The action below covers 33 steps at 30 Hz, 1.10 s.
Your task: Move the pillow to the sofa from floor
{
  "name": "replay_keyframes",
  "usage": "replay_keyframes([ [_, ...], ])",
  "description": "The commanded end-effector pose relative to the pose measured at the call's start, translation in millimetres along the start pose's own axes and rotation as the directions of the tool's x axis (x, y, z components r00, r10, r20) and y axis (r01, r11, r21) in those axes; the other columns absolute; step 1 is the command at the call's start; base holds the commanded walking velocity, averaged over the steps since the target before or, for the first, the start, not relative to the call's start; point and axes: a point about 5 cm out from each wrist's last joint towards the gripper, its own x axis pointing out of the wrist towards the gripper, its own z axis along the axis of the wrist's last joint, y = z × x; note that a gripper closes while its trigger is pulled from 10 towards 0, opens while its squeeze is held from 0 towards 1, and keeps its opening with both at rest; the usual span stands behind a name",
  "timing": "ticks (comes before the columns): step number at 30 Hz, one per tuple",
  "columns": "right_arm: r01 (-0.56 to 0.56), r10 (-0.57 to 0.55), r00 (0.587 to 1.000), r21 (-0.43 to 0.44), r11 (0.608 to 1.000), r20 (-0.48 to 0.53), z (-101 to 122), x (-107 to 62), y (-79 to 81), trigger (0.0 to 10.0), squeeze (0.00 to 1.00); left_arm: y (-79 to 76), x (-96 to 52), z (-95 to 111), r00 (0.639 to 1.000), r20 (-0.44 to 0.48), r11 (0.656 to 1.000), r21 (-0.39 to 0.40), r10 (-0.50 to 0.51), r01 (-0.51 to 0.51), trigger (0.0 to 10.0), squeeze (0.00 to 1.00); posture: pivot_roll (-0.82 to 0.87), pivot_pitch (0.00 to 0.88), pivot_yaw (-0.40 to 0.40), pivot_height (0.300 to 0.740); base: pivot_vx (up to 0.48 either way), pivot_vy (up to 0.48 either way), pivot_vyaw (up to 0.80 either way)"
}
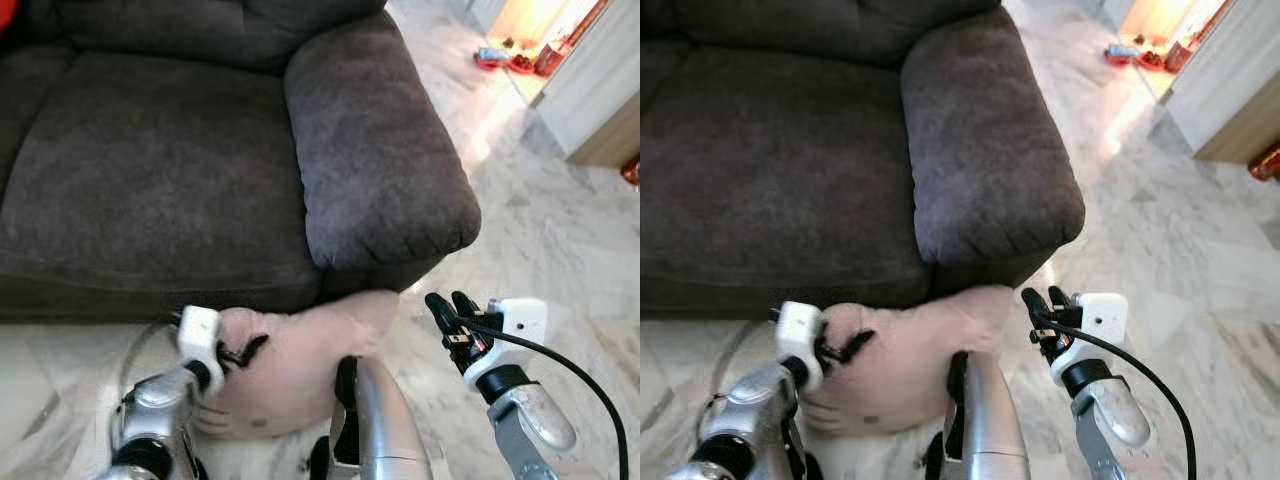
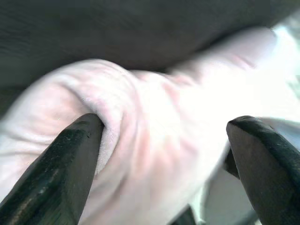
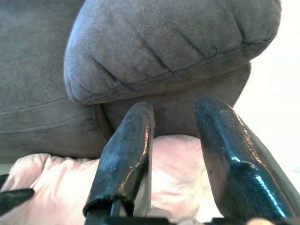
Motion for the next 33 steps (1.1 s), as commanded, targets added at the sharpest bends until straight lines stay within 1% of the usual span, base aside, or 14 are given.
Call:
replay_keyframes([
  [1, 0.018, -0.019, 1.0, -0.01, 1.0, -0.01, 0.3, -4.9, -4.9, 10.0, 0.0, -4.8, -1.3, -10.5, 0.998, -0.054, 0.999, 0.002, -0.044, 0.044, 10.0, 0.0, -0.14, 0.231, -0.255, 0.513, 0.0, 0.0, 0.0],
  [3, 0.023, -0.024, 1.0, -0.012, 1.0, -0.011, 0.3, -5.8, -6.6, 10.0, 0.0, -4.8, -1.8, -12.0, 0.996, -0.076, 0.998, 0.017, -0.056, 0.057, 10.0, 0.0, -0.13, 0.235, -0.251, 0.513, 0.0, 0.0, 0.0],
  [32, 0.023, -0.024, 1.0, -0.012, 1.0, -0.011, 0.3, -5.8, -6.6, 10.0, 0.0, -4.8, -1.8, -12.0, 0.996, -0.076, 0.998, 0.017, -0.056, 0.057, 10.0, 0.0, -0.13, 0.235, -0.251, 0.513, 0.0, 0.0, 0.0],
  [33, 0.021, -0.022, 1.0, -0.004, 1.0, -0.018, -1.3, -4.9, -4.9, 10.0, 0.0, 9.3, -7.0, 3.1, 0.997, -0.056, 0.989, 0.141, 0.061, -0.052, 10.0, 0.0, -0.1, 0.238, -0.247, 0.513, 0.0, 0.0, 0.0],
])
